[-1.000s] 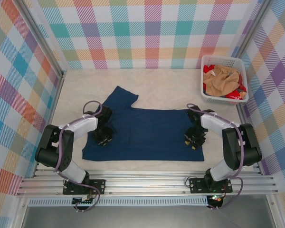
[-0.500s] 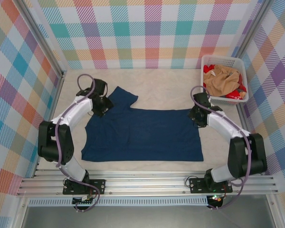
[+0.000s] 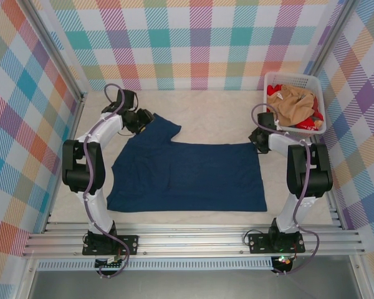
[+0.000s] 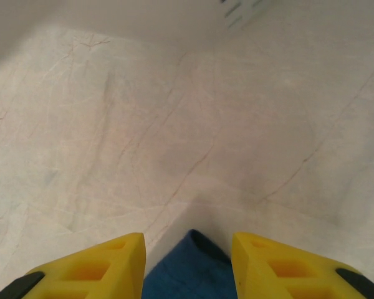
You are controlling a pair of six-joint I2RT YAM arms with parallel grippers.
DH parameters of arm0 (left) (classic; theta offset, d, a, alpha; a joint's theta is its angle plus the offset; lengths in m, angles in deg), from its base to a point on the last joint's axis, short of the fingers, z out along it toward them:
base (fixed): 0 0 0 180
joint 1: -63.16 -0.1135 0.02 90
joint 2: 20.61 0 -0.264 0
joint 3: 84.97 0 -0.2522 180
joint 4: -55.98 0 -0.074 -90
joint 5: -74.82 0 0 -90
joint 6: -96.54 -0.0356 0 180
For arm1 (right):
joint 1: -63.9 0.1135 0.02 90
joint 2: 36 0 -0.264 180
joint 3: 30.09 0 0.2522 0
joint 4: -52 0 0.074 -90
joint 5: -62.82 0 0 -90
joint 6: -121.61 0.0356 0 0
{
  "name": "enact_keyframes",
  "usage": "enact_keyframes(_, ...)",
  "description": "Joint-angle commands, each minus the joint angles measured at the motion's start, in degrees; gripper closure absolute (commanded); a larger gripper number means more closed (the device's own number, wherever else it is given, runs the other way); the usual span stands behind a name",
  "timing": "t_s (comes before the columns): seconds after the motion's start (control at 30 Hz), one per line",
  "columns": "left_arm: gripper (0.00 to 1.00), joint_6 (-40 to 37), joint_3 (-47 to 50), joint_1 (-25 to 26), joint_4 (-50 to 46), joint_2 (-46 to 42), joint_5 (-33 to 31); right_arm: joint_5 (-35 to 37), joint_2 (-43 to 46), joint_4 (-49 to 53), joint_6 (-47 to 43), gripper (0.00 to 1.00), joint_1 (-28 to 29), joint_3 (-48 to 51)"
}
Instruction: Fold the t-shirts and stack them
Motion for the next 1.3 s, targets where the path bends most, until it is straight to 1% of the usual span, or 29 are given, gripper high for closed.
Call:
enact_keyframes(0.0,0.49,-1.6,-1.9,-0.9,-1.1,0.9,0.3,-3.1,-3.0,1.1,0.7,0.61,0.1,-3.2)
enact_keyframes(0.1,0.49,-2.4,-3.7,-0.9,-3.0,1.9,-1.4,-2.5,-4.4,3.7,1.2,0.62,0.7,-4.7)
enact_keyframes(0.2,0.49,-3.2,-6.3,-0.9,-5.5,3.3,-3.4,-0.6,-6.1,11.0,2.2,0.65,1.4,-7.7)
enact_keyframes(0.27,0.49,-3.5,-7.4,-0.9,-6.1,3.8,-4.0,1.8,-6.8,16.1,3.4,0.64,1.9,-8.9)
enact_keyframes(0.43,0.49,-3.8,-8.5,-0.9,-6.7,3.5,-4.0,2.7,-5.1,13.0,4.0,0.61,2.1,-5.8)
enact_keyframes(0.53,0.49,-4.3,-8.4,-0.9,-7.3,2.3,-4.1,2.6,-0.3,3.7,1.5,0.58,2.4,-0.5)
enact_keyframes(0.6,0.49,-4.4,-8.0,-0.8,-7.9,1.2,-4.0,2.7,1.8,2.3,-0.7,0.58,2.4,0.1)
enact_keyframes(0.7,0.49,-4.1,-5.6,-0.8,-7.5,-1.3,-4.1,3.7,3.5,4.7,-2.0,0.58,2.2,-0.2)
enact_keyframes(0.77,0.49,-3.7,-3.4,-0.8,-7.5,-3.0,-4.4,3.5,3.8,3.7,-3.1,0.59,1.5,1.0)
enact_keyframes(0.9,0.49,-3.5,0.9,-0.9,-7.6,-6.0,-5.1,1.9,2.0,7.0,-3.1,0.59,-2.5,-0.3)
enact_keyframes(1.0,0.49,-4.1,2.6,-0.9,-8.0,-7.0,-5.5,0.5,2.1,6.6,-4.1,0.59,-4.8,-0.8)
enact_keyframes(1.1,0.49,-4.5,3.2,-1.0,-8.2,-7.2,-5.5,-0.2,2.4,7.5,-6.1,0.59,-4.5,-2.4)
enact_keyframes(1.17,0.49,-4.4,3.2,-1.1,-8.5,-7.1,-5.9,2.0,3.6,10.1,-5.1,0.59,-3.7,-2.7)
enact_keyframes(1.27,0.49,-4.4,2.7,-1.1,-8.7,-6.8,-6.2,3.0,7.4,9.8,-2.9,0.58,-2.4,0.4)
